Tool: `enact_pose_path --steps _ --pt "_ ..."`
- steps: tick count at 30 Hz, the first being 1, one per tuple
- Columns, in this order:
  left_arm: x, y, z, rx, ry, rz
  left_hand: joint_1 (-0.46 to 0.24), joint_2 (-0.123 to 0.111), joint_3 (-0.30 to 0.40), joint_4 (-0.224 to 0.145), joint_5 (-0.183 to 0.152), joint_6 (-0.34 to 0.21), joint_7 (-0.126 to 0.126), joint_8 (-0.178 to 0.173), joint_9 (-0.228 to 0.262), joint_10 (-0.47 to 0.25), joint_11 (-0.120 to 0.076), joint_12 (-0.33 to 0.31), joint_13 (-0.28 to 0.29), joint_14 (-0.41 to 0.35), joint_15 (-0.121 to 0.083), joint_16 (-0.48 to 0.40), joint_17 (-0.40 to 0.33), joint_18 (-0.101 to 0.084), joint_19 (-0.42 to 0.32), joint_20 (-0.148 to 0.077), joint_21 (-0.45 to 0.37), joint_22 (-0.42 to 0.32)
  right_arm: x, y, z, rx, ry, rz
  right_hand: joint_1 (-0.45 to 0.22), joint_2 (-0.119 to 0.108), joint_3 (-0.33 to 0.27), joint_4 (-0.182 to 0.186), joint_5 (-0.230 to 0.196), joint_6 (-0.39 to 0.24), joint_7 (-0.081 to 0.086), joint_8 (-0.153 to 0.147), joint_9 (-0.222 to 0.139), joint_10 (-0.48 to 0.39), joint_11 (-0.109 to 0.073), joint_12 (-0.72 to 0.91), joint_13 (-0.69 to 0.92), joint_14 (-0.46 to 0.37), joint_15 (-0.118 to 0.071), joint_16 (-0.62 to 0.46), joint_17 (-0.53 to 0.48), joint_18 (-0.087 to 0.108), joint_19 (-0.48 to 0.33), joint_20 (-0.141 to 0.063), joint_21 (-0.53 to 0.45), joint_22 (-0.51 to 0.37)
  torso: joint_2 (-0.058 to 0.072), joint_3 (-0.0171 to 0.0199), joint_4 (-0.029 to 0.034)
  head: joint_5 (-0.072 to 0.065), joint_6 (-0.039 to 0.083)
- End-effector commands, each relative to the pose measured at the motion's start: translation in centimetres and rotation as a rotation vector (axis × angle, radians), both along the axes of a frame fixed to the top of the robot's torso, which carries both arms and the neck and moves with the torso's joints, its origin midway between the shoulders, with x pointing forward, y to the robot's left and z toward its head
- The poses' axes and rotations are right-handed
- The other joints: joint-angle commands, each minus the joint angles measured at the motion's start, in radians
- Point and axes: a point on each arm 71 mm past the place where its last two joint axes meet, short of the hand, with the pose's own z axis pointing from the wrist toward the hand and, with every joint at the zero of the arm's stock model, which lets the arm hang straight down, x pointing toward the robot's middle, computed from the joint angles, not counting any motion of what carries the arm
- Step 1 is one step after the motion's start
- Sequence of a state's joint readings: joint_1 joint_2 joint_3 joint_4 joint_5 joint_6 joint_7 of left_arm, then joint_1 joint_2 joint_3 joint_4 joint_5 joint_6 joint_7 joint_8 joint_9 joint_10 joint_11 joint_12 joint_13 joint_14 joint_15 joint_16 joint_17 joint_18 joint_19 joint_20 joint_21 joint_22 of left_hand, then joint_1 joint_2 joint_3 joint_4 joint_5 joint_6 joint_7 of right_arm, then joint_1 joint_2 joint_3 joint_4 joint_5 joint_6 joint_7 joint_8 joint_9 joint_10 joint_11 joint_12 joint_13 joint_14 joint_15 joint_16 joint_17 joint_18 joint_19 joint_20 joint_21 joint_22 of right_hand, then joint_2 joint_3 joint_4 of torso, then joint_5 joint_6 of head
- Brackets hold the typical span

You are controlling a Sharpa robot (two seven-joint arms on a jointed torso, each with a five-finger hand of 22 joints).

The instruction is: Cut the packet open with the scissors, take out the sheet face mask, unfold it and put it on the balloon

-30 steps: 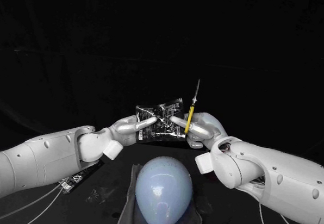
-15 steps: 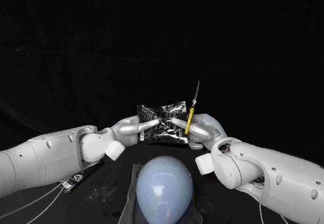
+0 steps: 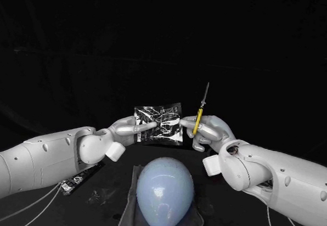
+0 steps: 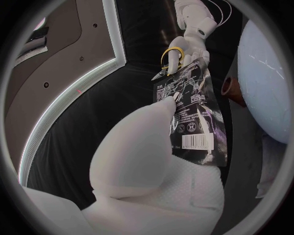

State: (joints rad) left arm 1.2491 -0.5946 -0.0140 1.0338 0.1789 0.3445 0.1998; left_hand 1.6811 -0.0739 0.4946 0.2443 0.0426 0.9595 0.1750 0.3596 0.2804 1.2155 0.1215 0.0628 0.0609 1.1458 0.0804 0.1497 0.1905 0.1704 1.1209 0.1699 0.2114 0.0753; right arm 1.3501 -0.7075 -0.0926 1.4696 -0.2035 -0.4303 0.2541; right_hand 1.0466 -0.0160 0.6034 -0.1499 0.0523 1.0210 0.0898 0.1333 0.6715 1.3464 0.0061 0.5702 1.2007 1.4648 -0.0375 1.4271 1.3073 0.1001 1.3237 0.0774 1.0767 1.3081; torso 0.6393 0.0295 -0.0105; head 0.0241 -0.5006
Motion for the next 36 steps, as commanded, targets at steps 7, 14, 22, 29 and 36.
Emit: enact_pose_path --steps 7,14,22,29,36 --pt "0.4 0.7 0.0 0.056 -0.012 0.119 -0.079 -0.014 0.081 -0.054 0.007 -0.001 0.005 0.017 0.037 0.015 -0.001 -0.001 0.002 0.014 0.001 -0.01 0.008 0.01 0.007 -0.002 0.015 0.003 -0.1 -2.0 0.2 0.042 -0.029 -0.02 0.015 -0.042 -0.066 0.01 -0.005 -0.012 0.033 -0.039 -0.036 -0.116 0.03 -0.015 -0.298 -0.087 0.01 -0.247 -0.186 0.057 -0.132 0.004 -0.333 -0.073 0.0 -0.0006 0.0012 -0.008 0.003" --pt "0.4 0.6 0.0 0.075 -0.008 0.164 -0.117 -0.018 0.11 -0.085 0.007 -0.003 0.006 0.022 0.049 0.019 -0.001 0.0 0.002 0.019 0.0 -0.013 0.013 0.01 0.008 -0.004 0.023 0.005 -0.7 -4.4 -0.5 0.031 -0.004 -0.045 0.05 -0.02 -0.045 0.004 -0.005 0.024 0.018 -0.039 -0.04 -0.068 0.021 -0.171 -0.448 -0.059 -0.002 -0.244 -0.18 0.05 -0.085 -0.007 -0.316 -0.085 0.001 -0.0003 0.0001 -0.017 0.005" --pt "0.5 -1.2 0.2 0.11 0.012 0.231 -0.135 -0.02 0.12 -0.098 0.007 -0.002 0.005 0.025 0.054 0.023 -0.002 0.0 0.002 0.023 -0.001 -0.013 0.016 0.01 0.01 -0.005 0.028 0.007 -2.8 -6.8 -2.4 0.003 0.087 0.012 0.063 -0.013 -0.033 -0.003 -0.003 0.045 0.01 -0.026 -0.028 -0.021 0.013 -0.278 -0.545 -0.052 -0.007 -0.257 -0.189 0.047 -0.068 -0.012 -0.317 -0.092 -0.001 0.0012 -0.0007 -0.039 0.005" --pt "0.2 -4.0 0.2 0.146 0.046 0.279 -0.156 -0.025 0.129 -0.108 0.007 0.002 0.001 0.029 0.059 0.028 -0.004 0.0 0.002 0.028 -0.003 -0.013 0.018 0.01 0.013 -0.007 0.036 0.009 -5.7 -8.6 -5.4 -0.001 0.165 0.031 0.045 -0.025 -0.044 0.009 0.002 0.041 0.011 -0.026 -0.025 0.009 0.016 -0.343 -0.605 -0.078 -0.005 -0.332 -0.258 0.056 -0.092 -0.011 -0.386 -0.125 -0.004 0.0046 -0.0037 -0.063 0.006" --pt "-0.2 -6.9 0.1 0.17 0.073 0.286 -0.167 -0.026 0.133 -0.111 0.007 0.004 -0.002 0.031 0.062 0.032 -0.007 0.001 0.002 0.031 -0.004 -0.013 0.02 0.01 0.015 -0.008 0.04 0.011 -9.2 -9.7 -9.1 0.008 0.247 0.017 0.076 -0.028 -0.01 -0.007 0.003 0.045 0.018 -0.03 -0.028 0.009 0.025 -0.443 -0.696 -0.091 0.001 -0.397 -0.308 0.064 -0.108 -0.006 -0.445 -0.16 -0.01 0.0167 -0.0155 -0.113 -0.034"
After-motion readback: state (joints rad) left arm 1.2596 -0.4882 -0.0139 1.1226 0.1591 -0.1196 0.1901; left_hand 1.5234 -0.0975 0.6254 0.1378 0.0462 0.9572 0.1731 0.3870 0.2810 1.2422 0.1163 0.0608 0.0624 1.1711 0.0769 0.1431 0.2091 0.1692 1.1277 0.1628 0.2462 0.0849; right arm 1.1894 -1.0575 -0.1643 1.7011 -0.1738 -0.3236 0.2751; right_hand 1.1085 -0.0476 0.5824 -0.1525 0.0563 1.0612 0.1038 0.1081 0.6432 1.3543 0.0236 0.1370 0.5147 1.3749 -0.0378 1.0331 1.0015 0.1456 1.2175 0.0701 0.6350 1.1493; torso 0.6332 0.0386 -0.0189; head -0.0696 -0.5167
